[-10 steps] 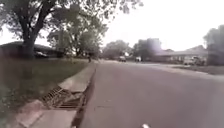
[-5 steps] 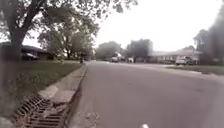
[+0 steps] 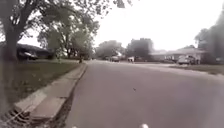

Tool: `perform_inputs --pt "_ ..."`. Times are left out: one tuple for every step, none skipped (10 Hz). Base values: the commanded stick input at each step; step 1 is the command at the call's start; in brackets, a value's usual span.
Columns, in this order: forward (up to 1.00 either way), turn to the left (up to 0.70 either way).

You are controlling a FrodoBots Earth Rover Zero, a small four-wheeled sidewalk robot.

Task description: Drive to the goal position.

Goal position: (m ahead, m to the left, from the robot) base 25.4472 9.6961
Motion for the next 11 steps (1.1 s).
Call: perform_inputs --pt "1.0 0.0" --pt "1.0 0.0" --pt "1.0 0.04" --pt "1.0 0.27" --pt "1.0 0.4" --pt "1.0 0.4" --pt "1.0 0.4" --pt "1.0 0.4" --pt "1.0 0.4" --pt "1.0 0.4" --pt "1.0 0.4"
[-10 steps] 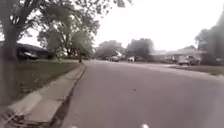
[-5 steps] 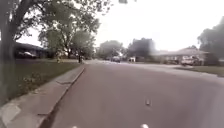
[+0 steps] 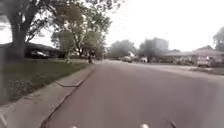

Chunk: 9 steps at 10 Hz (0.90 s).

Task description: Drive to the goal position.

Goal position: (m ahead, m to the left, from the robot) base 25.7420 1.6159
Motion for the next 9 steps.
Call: perform_inputs --pt "1.0 0.4" --pt "1.0 0.31" --pt "1.0 0.0" --pt "1.0 0.0" --pt "1.0 0.0" --pt "1.0 0.0" --pt "1.0 0.0" --pt "1.0 0.0" --pt "1.0 0.0"
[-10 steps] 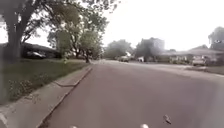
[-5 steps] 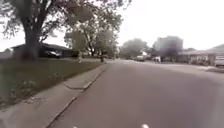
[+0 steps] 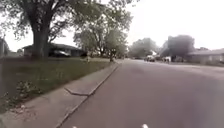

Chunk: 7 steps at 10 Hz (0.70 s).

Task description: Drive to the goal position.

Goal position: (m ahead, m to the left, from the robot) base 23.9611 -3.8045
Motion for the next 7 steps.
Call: perform_inputs --pt "1.0 0.0" --pt "1.0 0.0" --pt "1.0 0.0" --pt "1.0 0.0" --pt "1.0 0.0" --pt "1.0 0.0" --pt "1.0 0.0"
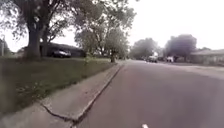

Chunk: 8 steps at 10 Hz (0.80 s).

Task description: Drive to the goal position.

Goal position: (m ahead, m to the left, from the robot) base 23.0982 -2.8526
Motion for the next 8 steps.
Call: perform_inputs --pt "1.0 -0.07" --pt "1.0 -0.31" --pt "1.0 -0.4" --pt "1.0 -0.4" --pt "1.0 -0.4" --pt "1.0 -0.4" --pt "1.0 -0.4" --pt "1.0 -0.4"
